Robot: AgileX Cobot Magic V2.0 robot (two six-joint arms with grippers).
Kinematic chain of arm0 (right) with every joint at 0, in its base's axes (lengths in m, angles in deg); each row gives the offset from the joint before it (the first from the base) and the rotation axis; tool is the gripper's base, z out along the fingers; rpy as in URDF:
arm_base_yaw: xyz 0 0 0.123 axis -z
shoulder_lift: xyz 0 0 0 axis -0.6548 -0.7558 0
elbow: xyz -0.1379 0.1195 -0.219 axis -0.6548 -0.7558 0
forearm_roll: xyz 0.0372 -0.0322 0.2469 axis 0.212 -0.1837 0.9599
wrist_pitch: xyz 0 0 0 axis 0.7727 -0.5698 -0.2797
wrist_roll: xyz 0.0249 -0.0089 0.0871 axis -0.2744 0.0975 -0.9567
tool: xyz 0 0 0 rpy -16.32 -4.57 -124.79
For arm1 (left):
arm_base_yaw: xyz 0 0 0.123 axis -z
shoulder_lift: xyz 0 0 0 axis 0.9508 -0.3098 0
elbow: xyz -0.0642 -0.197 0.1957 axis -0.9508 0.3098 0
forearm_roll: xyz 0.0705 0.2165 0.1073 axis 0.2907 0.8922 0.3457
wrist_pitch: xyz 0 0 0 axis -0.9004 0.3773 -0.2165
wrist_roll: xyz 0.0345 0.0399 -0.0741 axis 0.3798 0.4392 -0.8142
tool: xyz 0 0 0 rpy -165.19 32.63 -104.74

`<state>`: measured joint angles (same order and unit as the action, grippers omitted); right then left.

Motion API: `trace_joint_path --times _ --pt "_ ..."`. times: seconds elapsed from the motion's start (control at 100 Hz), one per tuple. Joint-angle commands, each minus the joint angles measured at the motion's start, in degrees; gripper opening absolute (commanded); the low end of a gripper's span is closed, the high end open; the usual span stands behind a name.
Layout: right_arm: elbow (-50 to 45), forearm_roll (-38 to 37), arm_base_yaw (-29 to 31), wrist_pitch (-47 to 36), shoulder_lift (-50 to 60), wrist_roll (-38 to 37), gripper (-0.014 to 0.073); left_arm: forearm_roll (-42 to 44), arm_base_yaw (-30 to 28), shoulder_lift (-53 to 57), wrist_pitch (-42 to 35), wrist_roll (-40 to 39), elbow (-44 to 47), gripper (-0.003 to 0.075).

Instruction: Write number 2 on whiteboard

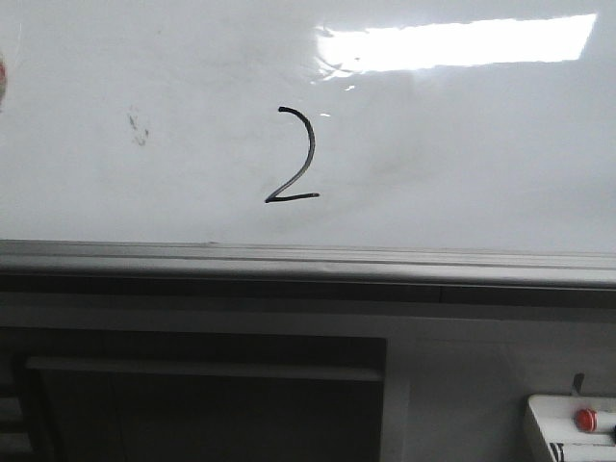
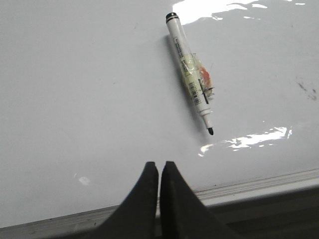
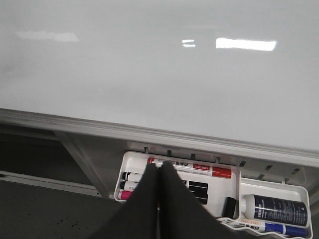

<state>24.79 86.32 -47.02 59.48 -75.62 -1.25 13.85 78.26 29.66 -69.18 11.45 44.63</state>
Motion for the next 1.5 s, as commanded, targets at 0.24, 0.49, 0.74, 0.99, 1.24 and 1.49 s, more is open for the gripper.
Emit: trace_joint_path --times 0.24,0.49,0.74,0.99,1.24,1.49 --pt "1.39 -0.63 0.26 -3.63 -0.64 -0.03 -0.0072 -4.01 -1.29 7.96 -12.99 -0.51 8.04 -0.0018" --pt "1.39 -0.63 0.26 -3.5 -0.64 -0.03 -0.0072 -8.49 -1.29 7.71 -12.46 -0.51 8.04 -0.0018" --pt "1.39 -0.63 0.26 -3.5 -0.64 -0.03 -0.0072 -8.49 -1.29 7.71 -12.46 -0.51 8.04 -0.0018" --pt "1.39 -0.63 0.26 -3.5 -0.64 -0.03 -0.0072 -8.49 -1.29 7.71 -12.46 -0.51 8.04 -0.0018" --pt "-0.54 -2.73 2.03 -6.65 1.5 0.49 -0.0072 -8.49 -1.29 7.71 -12.46 -0.51 8.04 -0.0018" --pt "-17.12 -1.19 9.16 -32.46 10.18 -0.15 -0.0072 -8.49 -1.29 7.71 -12.46 -0.51 8.04 -0.0018"
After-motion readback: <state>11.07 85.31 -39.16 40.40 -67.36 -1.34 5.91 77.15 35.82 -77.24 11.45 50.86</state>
